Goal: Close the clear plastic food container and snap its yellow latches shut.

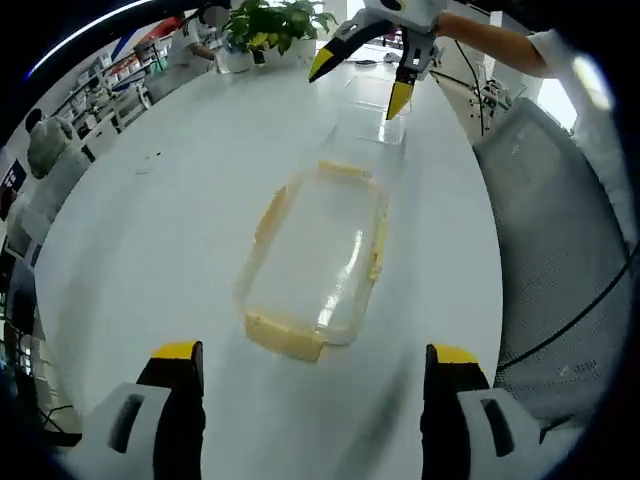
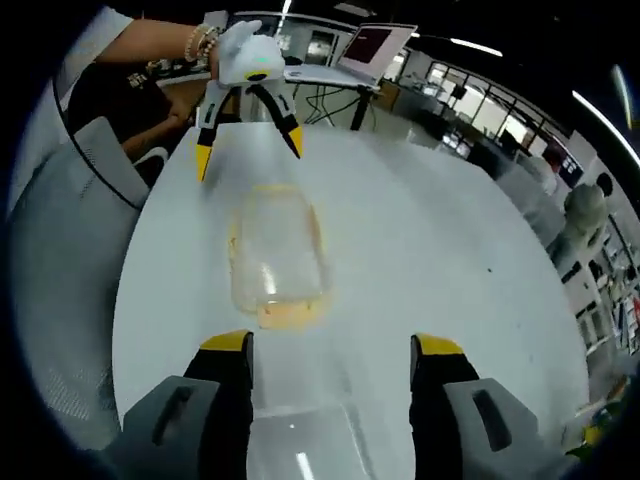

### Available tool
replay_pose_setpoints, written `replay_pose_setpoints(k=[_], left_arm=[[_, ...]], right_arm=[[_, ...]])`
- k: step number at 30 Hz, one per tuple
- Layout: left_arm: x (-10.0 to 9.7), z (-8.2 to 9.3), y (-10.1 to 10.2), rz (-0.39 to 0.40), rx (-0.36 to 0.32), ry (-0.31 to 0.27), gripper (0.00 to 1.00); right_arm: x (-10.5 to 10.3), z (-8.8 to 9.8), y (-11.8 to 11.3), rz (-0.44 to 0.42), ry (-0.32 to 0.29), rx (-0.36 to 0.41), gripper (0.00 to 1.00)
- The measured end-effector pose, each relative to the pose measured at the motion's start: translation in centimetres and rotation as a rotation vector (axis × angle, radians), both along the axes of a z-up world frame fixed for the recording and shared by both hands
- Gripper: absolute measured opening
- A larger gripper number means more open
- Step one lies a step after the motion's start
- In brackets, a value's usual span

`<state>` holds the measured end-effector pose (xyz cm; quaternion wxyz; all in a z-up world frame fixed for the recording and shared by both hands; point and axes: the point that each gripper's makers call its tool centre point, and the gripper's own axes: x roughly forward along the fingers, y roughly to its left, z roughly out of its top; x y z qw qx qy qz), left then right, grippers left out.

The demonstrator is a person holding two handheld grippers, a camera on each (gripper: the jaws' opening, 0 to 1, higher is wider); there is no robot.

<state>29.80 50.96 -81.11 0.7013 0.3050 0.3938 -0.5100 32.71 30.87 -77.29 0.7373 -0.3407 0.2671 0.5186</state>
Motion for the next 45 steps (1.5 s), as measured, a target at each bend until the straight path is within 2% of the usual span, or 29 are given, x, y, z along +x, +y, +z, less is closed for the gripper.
replay_pose_setpoints(k=[2,4,6,8,10,12,17,22,32,35,39,45], left_arm=[[0.3,-0.2,-0.2,-0.012,0.007,0.013,0.82],[0.7,-0.5,0.0,-0.047,0.04,0.004,0.8],[0.3,-0.9,0.1,-0.116,0.07,0.021,0.8],[0.4,-1.2,0.0,-0.122,0.087,0.027,0.79],[0.4,-1.5,0.0,-0.132,0.092,0.035,0.78],[0.4,-1.9,0.1,-0.147,0.1,0.048,0.78],[0.5,-2.7,-0.2,-0.169,0.093,0.089,0.69],[1.0,-3.2,-0.6,-0.174,0.092,0.083,0.68],[1.9,-3.3,-0.2,-0.222,0.119,0.063,0.6],[2.2,-3.3,-0.1,-0.223,0.123,0.058,0.58],[2.4,-3.4,0.2,-0.257,0.144,0.046,0.52],[2.7,-3.5,0.4,-0.268,0.159,0.042,0.44]], right_arm=[[0.0,-0.7,0.5,0.027,0.032,-0.023,0.62],[-0.4,-1.8,0.9,0.039,0.086,-0.056,0.56],[-0.5,-2.3,1.6,0.06,0.091,-0.054,0.54],[-0.6,-3.0,2.3,0.082,0.096,-0.065,0.56],[-0.6,-3.8,2.2,0.09,0.098,-0.109,0.56],[-1.5,-4.7,2.6,0.137,0.134,-0.122,0.55],[-1.7,-6.1,3.2,0.155,0.156,-0.141,0.55],[-1.5,-6.5,3.7,0.163,0.166,-0.141,0.51],[-1.1,-7.3,4.5,0.202,0.163,-0.178,0.46],[-1.1,-7.2,4.7,0.203,0.172,-0.169,0.45],[-1.3,-7.3,4.7,0.213,0.188,-0.171,0.43],[-1.2,-7.3,4.6,0.22,0.197,-0.178,0.4]])
